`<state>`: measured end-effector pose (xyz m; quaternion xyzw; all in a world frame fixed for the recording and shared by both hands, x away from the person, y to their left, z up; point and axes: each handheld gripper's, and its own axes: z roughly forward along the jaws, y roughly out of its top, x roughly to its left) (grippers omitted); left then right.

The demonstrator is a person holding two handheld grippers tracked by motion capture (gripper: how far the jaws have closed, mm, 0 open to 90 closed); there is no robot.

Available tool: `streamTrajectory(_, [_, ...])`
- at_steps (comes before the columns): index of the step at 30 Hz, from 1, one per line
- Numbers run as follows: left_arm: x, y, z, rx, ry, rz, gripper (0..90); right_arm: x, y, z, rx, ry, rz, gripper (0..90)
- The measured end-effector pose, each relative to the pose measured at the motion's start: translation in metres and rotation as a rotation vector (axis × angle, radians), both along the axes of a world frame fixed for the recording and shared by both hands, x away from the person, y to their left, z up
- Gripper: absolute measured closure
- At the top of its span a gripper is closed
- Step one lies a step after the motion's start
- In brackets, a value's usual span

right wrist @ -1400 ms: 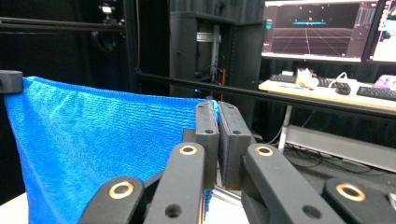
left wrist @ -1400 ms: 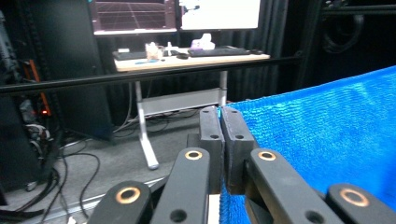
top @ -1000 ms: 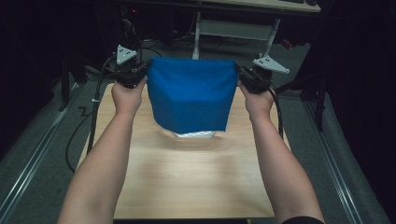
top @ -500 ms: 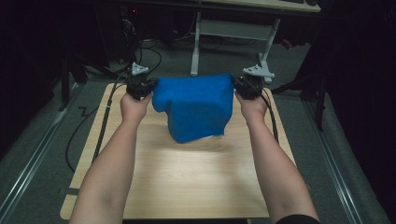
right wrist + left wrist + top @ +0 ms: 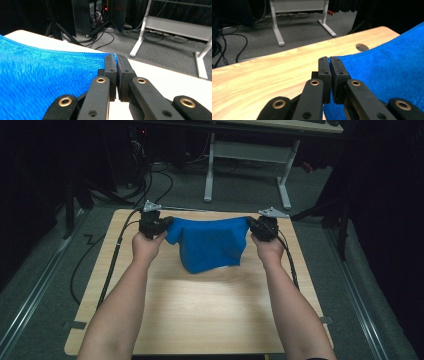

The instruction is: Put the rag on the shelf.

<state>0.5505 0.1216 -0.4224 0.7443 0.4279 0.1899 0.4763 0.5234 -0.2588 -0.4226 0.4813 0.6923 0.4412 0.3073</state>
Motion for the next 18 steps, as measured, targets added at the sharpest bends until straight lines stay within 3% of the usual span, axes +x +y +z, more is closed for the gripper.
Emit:
streamTrajectory(4, [0.000,-0.005,-0.011,0.026,0.021,-0.013,87.5,-0.001,0.000,-0.017,-0.002,0.031,0.006,88.7])
streamTrajectory(12, [-0.001,0.001,-0.047,-0.027,0.096,-0.001,87.7,-0.007,0.007,-0.044,0.007,0.080,0.027,88.7])
streamTrajectory(14, [-0.001,0.001,-0.052,-0.044,0.109,-0.005,87.7,-0.008,0.008,-0.049,0.010,0.090,0.034,88.6])
streamTrajectory(18, [-0.002,-0.006,-0.059,-0.038,0.118,-0.026,87.7,-0.011,0.012,-0.056,0.003,0.104,0.042,88.6])
